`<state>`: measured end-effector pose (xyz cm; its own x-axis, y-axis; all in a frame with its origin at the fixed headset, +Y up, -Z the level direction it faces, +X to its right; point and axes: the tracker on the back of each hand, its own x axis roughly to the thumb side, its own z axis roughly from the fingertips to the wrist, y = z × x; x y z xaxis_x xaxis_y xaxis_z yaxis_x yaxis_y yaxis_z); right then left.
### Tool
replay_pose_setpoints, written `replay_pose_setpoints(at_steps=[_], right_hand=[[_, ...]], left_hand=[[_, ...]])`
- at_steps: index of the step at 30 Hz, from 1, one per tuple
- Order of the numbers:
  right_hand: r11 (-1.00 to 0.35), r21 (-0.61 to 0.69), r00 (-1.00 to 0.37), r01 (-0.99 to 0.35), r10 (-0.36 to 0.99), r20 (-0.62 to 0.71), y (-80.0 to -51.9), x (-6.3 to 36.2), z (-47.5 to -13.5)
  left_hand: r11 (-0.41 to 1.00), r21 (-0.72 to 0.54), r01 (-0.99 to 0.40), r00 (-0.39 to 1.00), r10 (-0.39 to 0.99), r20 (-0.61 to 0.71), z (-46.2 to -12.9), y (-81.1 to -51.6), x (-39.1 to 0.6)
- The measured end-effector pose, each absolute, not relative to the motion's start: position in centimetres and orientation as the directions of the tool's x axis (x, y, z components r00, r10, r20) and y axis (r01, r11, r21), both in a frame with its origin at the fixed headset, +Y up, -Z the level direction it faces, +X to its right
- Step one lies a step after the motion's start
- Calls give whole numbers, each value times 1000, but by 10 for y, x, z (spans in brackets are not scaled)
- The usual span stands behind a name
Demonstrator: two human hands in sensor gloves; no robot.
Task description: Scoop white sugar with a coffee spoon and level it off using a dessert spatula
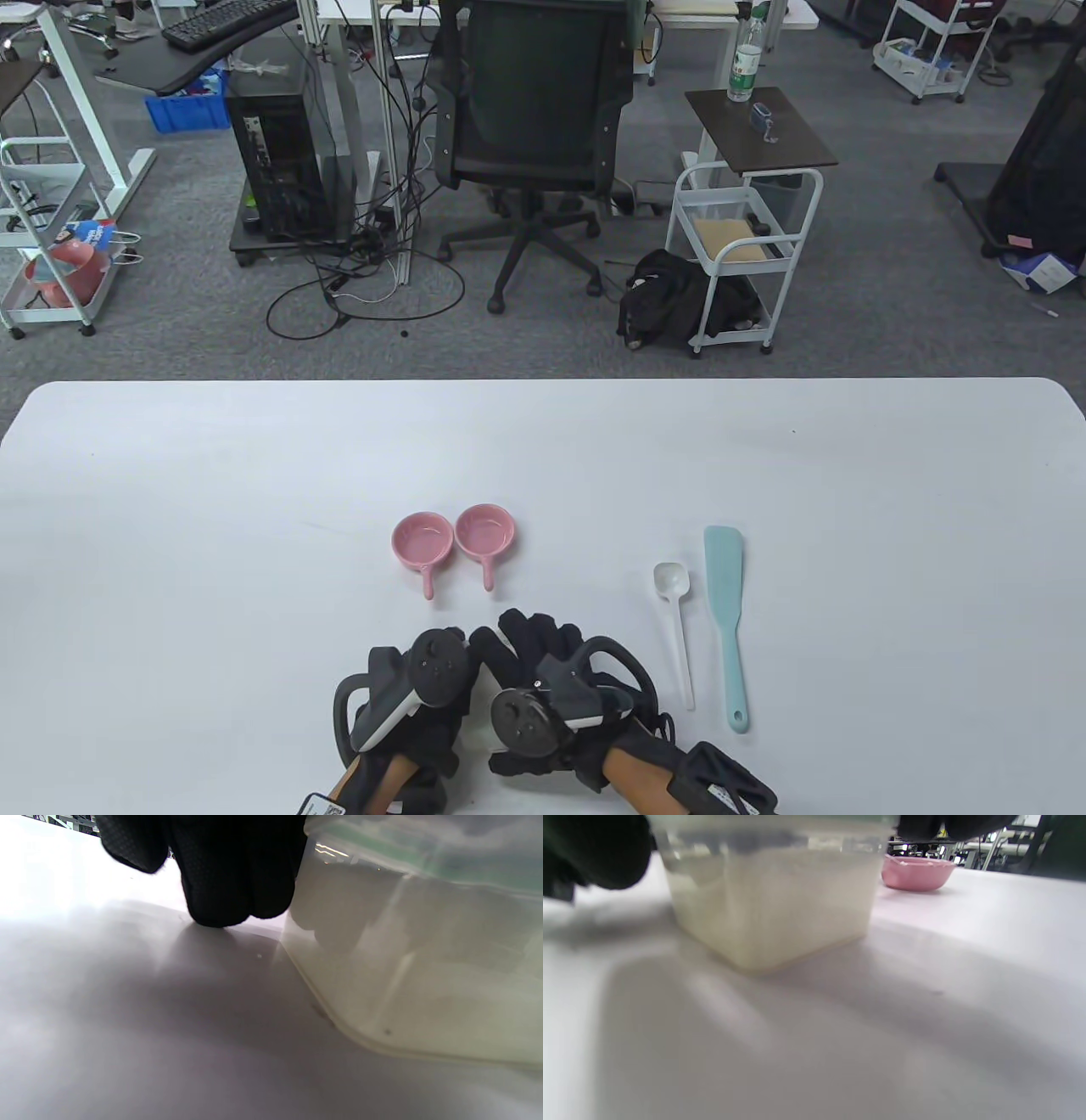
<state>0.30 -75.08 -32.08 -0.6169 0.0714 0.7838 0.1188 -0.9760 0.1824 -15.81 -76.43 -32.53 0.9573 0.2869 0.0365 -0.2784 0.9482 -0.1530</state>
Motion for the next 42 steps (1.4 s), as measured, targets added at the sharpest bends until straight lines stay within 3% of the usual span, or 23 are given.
replay_pose_setpoints(at_steps=[2,3,11,19,23,26,28,32,35,38,42], right_hand=[[-967,252,-639,-22,207,741,-747,7,-328],[-962,271,-641,-20,220,735,-746,7,-330],[-972,235,-651,-27,196,733,-740,8,-332],[-980,165,-685,-112,197,702,-702,31,-331],[-965,164,-745,-203,261,613,-686,71,-334],[-901,218,-766,-374,433,475,-687,111,-338],[-856,186,-779,-483,517,355,-690,138,-341],[-835,36,-835,-550,550,13,-709,197,-346],[-813,8,-792,-583,565,-233,-731,236,-348],[-819,45,-749,-572,499,-436,-747,261,-346],[-912,199,-786,-357,179,-591,-768,282,-344]], left_hand=[[949,-152,-276,958,285,37,-325,-764,-158],[949,-152,-275,958,284,37,-325,-764,-158],[930,-202,-307,946,322,40,-327,-759,-171],[837,-73,-543,838,546,19,-322,-739,-201],[879,-73,-471,880,473,27,-322,-743,-199],[905,-98,-414,906,420,52,-322,-746,-192],[903,-111,-414,905,422,58,-321,-747,-189],[915,-116,-386,917,394,64,-320,-749,-185],[924,-122,-361,927,370,61,-320,-750,-184],[932,-123,-341,935,350,59,-320,-751,-183],[946,-123,-301,949,310,62,-320,-754,-180]])
